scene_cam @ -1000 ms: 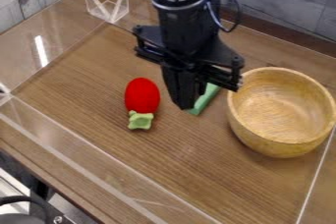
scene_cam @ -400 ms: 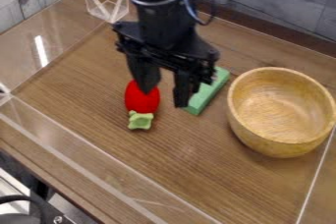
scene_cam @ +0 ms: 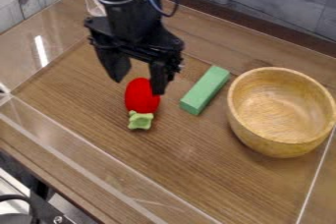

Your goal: Move the red fruit to the right

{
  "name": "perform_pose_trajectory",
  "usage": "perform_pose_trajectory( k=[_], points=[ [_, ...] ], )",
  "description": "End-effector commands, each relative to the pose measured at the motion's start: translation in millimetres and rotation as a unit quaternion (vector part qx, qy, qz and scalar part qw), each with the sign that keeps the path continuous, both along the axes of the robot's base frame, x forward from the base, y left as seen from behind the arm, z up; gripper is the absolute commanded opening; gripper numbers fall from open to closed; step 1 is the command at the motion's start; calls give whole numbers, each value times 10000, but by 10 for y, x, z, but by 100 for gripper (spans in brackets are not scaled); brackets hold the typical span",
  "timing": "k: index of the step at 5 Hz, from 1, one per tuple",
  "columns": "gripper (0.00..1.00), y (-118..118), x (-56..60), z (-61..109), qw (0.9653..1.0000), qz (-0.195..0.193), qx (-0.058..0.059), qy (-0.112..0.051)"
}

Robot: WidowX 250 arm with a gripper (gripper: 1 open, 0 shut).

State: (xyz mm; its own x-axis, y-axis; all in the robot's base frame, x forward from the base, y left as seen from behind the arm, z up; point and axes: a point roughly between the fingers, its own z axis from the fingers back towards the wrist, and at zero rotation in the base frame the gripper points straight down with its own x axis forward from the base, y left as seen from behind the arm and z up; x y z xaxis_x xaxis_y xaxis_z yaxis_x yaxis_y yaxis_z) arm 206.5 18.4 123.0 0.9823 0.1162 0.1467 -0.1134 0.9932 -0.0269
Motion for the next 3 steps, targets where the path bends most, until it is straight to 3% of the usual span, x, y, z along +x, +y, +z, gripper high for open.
perform_pose_trajectory(
  k=[1, 3],
  points=[
    [100, 108, 104, -28, 9997, 161, 58, -189],
    [100, 213, 192, -213, 9990, 391, 65, -225]
  ],
)
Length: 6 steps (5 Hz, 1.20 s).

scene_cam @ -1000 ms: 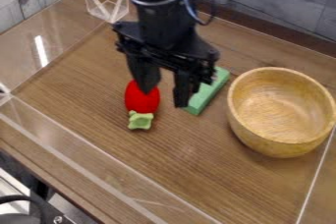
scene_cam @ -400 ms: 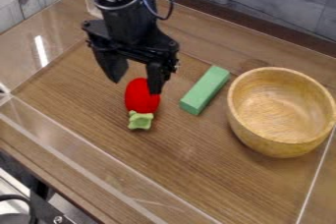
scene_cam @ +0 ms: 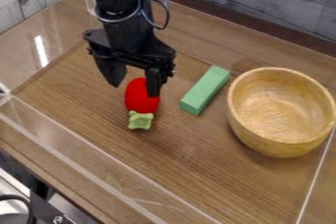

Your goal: Move the red fruit to the right

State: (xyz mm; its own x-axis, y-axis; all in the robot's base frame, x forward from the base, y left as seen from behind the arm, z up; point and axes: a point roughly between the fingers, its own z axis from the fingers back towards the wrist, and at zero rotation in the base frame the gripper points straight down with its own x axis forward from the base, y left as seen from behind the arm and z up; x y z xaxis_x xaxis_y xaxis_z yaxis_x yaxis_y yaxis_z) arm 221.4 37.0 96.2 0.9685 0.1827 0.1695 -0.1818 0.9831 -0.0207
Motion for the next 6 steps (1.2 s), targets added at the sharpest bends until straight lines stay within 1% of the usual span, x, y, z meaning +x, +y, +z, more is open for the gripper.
perform_pose_trajectory(
  k=[1, 2, 3, 6],
  points=[
    [100, 67, 83, -35, 9999, 122, 22, -106],
    [100, 101, 118, -122, 9998, 191, 28, -89],
    [100, 135, 158, -196, 9995, 292, 30, -106],
    [100, 178, 239, -371, 9987, 489, 54, -130]
  ],
)
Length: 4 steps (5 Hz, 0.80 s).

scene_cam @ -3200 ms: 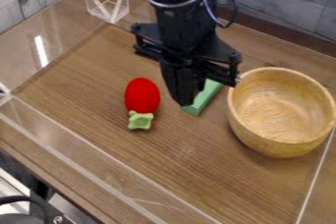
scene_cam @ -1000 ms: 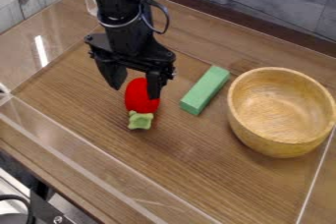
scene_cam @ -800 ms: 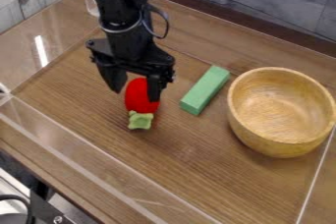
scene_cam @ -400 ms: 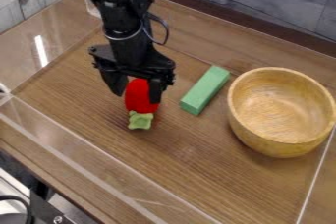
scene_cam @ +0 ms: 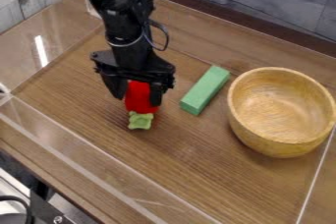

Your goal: Move the red fruit to the right

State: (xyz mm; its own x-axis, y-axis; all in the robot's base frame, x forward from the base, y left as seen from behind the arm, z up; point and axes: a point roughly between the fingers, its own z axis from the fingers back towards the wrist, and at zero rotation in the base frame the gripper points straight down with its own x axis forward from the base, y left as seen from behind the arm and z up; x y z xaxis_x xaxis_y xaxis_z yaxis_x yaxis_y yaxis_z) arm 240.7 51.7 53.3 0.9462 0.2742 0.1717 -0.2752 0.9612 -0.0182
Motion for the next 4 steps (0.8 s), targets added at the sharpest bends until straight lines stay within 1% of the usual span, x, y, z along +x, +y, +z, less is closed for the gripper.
perform_pose_trajectory(
  k=[1, 4],
  points=[
    [100, 17, 64, 24, 9999, 29, 53, -128],
    [100, -20, 122, -58, 9998, 75, 76, -169]
  ],
)
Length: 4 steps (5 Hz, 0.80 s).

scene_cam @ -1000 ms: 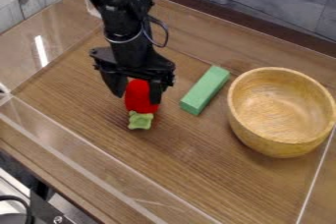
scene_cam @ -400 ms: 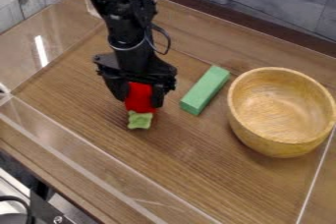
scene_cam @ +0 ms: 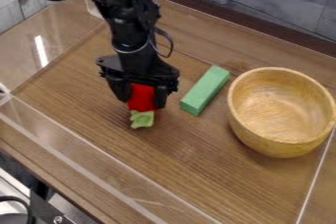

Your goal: Move the red fruit to the right

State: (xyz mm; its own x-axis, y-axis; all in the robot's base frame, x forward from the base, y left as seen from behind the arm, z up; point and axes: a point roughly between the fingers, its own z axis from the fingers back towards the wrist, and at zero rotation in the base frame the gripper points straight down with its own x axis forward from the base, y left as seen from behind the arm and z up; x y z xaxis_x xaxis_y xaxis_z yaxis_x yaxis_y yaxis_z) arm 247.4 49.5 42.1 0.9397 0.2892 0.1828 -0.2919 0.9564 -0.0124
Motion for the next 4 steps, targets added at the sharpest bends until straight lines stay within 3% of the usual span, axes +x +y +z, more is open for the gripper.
perform_pose_trajectory(
  k=[1, 3, 4],
  points=[
    [100, -6, 71, 42, 9999, -9, 43, -146],
    [100, -27, 83, 34, 9997, -17, 80, -211],
    [0, -28, 75, 40, 9998, -5, 62, -208]
  ],
)
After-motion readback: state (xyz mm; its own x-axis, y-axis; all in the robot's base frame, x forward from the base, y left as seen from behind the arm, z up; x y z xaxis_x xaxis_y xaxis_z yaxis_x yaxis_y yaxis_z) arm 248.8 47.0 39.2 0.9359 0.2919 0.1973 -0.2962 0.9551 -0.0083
